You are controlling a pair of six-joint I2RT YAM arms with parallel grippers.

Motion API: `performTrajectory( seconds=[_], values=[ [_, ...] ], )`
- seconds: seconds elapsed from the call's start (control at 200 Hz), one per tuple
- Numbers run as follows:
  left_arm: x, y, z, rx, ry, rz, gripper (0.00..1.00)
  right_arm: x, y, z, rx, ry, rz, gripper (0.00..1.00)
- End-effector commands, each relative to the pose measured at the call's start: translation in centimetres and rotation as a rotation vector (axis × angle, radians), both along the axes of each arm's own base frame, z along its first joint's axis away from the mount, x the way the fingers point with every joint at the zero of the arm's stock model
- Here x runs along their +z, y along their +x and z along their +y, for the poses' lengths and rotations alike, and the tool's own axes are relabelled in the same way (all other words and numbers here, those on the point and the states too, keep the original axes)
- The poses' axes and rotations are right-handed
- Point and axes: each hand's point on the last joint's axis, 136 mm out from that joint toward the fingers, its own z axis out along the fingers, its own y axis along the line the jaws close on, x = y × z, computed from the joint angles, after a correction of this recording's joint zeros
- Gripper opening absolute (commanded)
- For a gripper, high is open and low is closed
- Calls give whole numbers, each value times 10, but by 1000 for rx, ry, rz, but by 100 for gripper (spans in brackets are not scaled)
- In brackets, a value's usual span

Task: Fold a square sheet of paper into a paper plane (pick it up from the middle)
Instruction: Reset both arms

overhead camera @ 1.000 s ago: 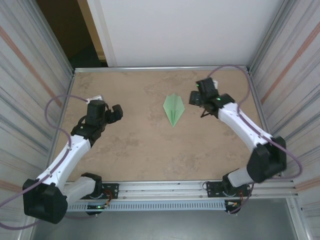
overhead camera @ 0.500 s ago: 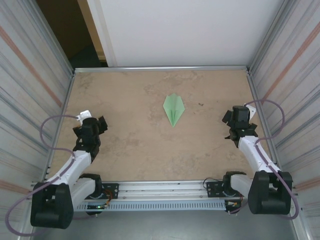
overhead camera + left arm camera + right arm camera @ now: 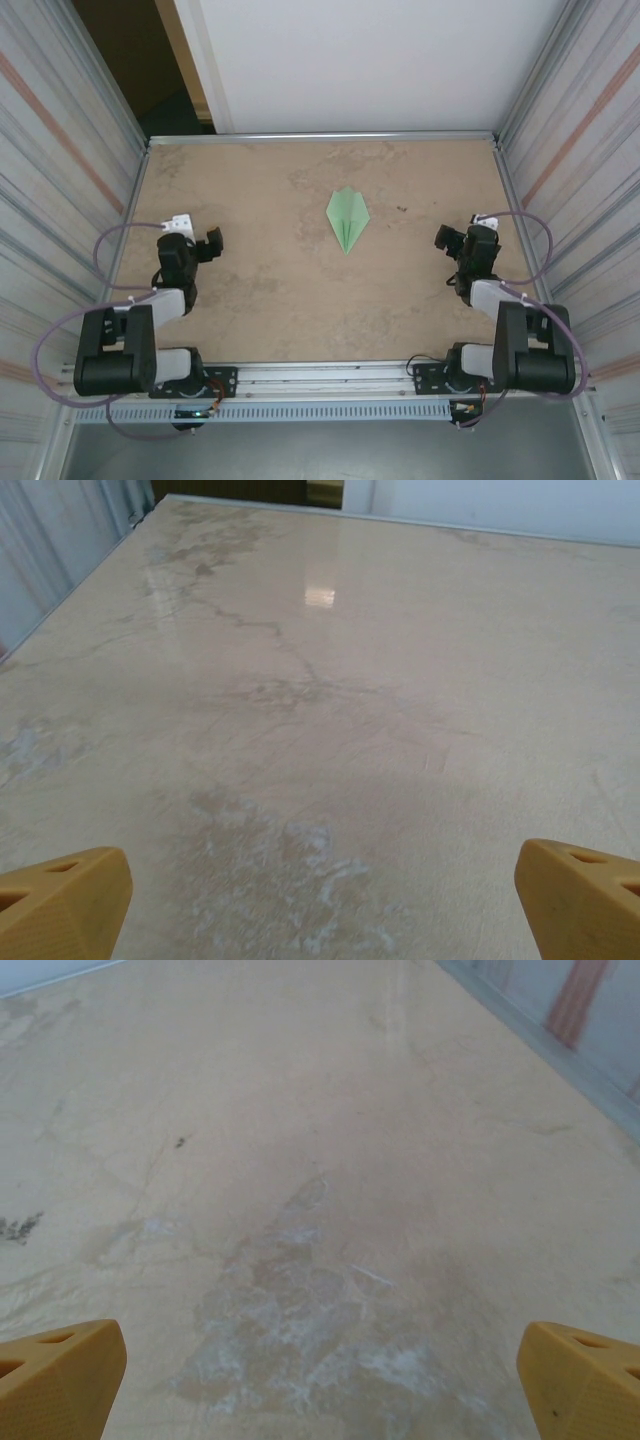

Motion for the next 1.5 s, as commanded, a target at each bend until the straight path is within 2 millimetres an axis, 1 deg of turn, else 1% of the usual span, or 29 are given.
performTrajectory(
  seconds=[0.0, 0.03, 0.07, 0.11, 0.15, 0.2, 0.286, 0.351, 0.396, 0.456, 0.481, 0.511, 0.712, 1.358, 1.498],
  values=[
    [13, 19, -12, -99, 13, -78, 99, 23, 24, 13, 106, -13, -123, 99],
    [8, 22, -15, -115, 12, -64, 99, 23, 28, 15, 122, -14, -129, 99],
    [9, 26, -19, -142, 19, -63, 99, 20, 33, 16, 135, -10, -130, 99],
    [5, 26, -22, -157, 18, -39, 99, 13, 36, 21, 160, -4, -105, 99],
    [5, 27, -23, -158, 18, -40, 99, 11, 40, 25, 185, -13, -110, 99],
    [2, 27, -23, -158, 18, -40, 99, 7, 42, 33, 218, -29, -90, 99],
    [-4, 26, -23, -161, 18, -64, 99, -4, 45, 37, 236, -35, -82, 99],
    [-4, 29, -24, -163, 24, -65, 99, -5, 45, 41, 249, -55, -78, 99],
    [-6, 29, -24, -149, 31, -34, 99, -4, 46, 40, 245, -61, -89, 99],
    [-8, 36, -24, -130, 65, -16, 99, -5, 46, 41, 245, -60, -81, 99],
    [-9, 37, -28, -137, 84, 0, 99, -5, 46, 41, 244, -62, -82, 99],
    [-11, 37, -29, -121, 108, 19, 99, -6, 46, 42, 244, -65, -74, 99],
    [-8, 36, -30, -121, 113, 2, 99, -6, 46, 41, 244, -65, -74, 99],
    [-12, 38, -30, -132, 104, 21, 99, -6, 46, 41, 245, -65, -74, 99],
    [-10, 37, -30, -132, 106, 9, 99, -4, 45, 42, 247, -65, -83, 99]
  ],
)
